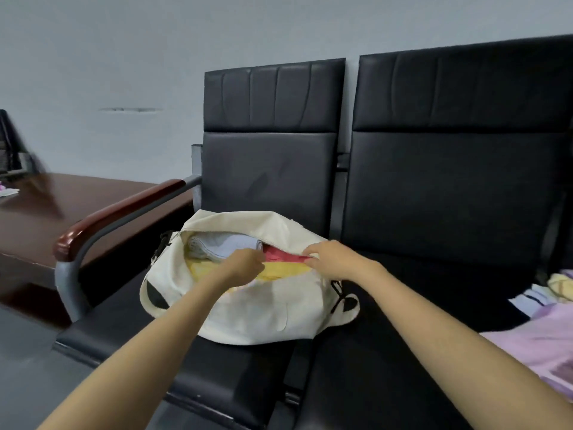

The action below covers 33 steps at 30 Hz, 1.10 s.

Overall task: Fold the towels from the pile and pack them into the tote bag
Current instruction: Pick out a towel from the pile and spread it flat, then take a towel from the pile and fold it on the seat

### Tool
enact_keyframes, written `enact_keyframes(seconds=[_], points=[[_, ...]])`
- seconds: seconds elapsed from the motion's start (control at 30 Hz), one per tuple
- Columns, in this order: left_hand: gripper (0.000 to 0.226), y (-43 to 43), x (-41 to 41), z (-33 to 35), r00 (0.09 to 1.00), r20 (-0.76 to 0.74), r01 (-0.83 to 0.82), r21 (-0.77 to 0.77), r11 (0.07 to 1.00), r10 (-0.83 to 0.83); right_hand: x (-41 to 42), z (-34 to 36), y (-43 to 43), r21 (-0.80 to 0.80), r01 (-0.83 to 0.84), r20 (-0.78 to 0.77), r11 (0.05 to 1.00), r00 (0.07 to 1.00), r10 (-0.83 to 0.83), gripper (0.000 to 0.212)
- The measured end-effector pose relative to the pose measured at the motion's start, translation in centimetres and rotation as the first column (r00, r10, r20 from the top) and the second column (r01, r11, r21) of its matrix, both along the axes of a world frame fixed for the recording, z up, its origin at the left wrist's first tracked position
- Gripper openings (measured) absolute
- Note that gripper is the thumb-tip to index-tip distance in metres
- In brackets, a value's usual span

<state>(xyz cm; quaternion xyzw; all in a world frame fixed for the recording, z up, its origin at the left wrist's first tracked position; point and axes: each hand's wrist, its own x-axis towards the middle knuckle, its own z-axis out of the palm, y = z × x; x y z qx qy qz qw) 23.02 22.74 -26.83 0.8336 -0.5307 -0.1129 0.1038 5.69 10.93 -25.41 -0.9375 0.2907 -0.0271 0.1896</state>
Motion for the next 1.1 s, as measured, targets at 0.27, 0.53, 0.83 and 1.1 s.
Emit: enact_keyframes(seconds=[0.27,0.53,0.83,1.1], points=[[0.028,-5.5,-18.0,0.9,0.932,-0.242,0.215,-0.227,0.950,-0.269,-23.8,0.5,-1.3,-0.051,0.370,0.059,0.927,0.928,-0.367,0.036],[0.040,-10.6,-35.0,-2.4,0.797,-0.385,0.419,-0.201,0.885,-0.465,-39.5,-2.8,-2.1,-0.019,0.688,0.144,0.726,0.720,-0.678,0.036],[0.020,-15.0,-45.6,-7.2,0.725,-0.340,0.504,-0.332,0.798,-0.599,-46.6,-6.3,-5.4,-0.059,0.870,0.166,0.489,0.492,-0.855,0.051],[0.052,-19.5,-50.8,-10.6,0.745,-0.129,0.655,-0.048,0.754,-0.655,-50.7,-8.9,-7.8,0.128,0.927,0.215,0.352,0.320,-0.923,0.042]])
